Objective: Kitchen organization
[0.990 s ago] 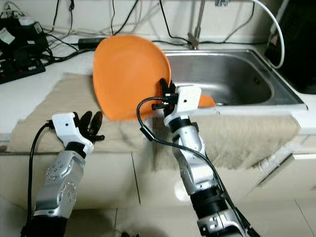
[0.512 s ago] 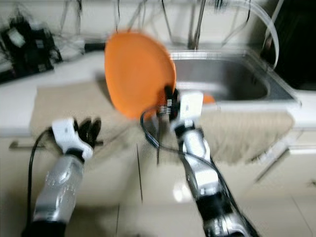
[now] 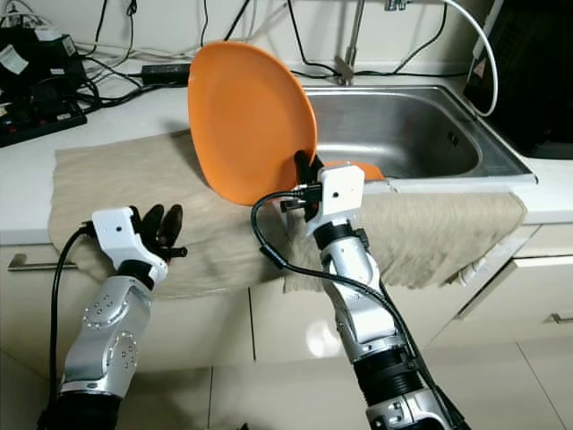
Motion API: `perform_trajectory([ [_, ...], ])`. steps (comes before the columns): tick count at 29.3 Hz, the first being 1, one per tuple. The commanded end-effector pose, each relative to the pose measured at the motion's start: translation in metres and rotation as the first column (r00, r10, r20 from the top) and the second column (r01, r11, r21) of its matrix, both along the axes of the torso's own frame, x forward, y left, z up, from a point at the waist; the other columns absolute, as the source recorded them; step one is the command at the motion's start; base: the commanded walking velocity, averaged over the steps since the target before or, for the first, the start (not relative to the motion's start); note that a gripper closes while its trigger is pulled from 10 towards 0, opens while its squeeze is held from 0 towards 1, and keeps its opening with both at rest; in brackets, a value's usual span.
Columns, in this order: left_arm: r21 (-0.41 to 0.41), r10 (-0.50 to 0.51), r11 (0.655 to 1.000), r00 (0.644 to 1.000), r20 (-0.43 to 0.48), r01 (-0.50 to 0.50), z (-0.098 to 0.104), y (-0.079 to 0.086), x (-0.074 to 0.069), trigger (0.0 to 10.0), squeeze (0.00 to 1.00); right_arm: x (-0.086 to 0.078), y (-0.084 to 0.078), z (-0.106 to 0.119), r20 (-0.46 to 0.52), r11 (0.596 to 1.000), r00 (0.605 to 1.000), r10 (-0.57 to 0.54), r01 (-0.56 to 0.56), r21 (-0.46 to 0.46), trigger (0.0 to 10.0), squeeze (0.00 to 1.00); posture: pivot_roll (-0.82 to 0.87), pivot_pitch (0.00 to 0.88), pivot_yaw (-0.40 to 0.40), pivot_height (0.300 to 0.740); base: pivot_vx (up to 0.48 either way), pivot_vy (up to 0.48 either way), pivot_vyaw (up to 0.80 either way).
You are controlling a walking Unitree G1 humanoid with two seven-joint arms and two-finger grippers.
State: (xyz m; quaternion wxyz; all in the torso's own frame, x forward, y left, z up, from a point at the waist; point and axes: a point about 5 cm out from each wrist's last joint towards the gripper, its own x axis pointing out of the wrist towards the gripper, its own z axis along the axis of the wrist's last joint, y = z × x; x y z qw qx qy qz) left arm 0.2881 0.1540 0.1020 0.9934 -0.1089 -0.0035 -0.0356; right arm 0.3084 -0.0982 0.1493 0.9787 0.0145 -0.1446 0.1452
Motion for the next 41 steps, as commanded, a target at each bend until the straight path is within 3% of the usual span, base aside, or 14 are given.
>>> perform_trajectory([
  [1, 0.011, 0.007, 1.0, 0.999, -0.053, -0.006, -0.0105, 0.0016, -0.0032, 10.0, 0.0, -0.0131, -0.0174, -0.0702, -0.306, 0.983, 0.949, -0.07, 0.014, -0.183, 0.0, 0.0, 0.06, 0.0, -0.011, 0.74, -0.48, 0.0, 0.0],
  [6, 0.006, 0.01, 1.0, 0.998, -0.055, -0.01, -0.0109, 0.0022, -0.0031, 10.0, 0.0, -0.0136, -0.0193, -0.0701, -0.303, 0.982, 0.95, -0.078, 0.021, -0.188, 0.0, 0.0, 0.06, 0.0, -0.01, 0.74, -0.48, 0.0, 0.0],
  [41, 0.011, 0.014, 1.0, 0.998, -0.056, -0.014, -0.0096, 0.0026, -0.0021, 10.0, 0.0, -0.0147, -0.0242, -0.0695, -0.304, 0.982, 0.946, -0.117, 0.064, -0.177, 0.0, 0.0, 0.06, 0.0, -0.005, 0.74, 0.0, 0.0, 0.0],
])
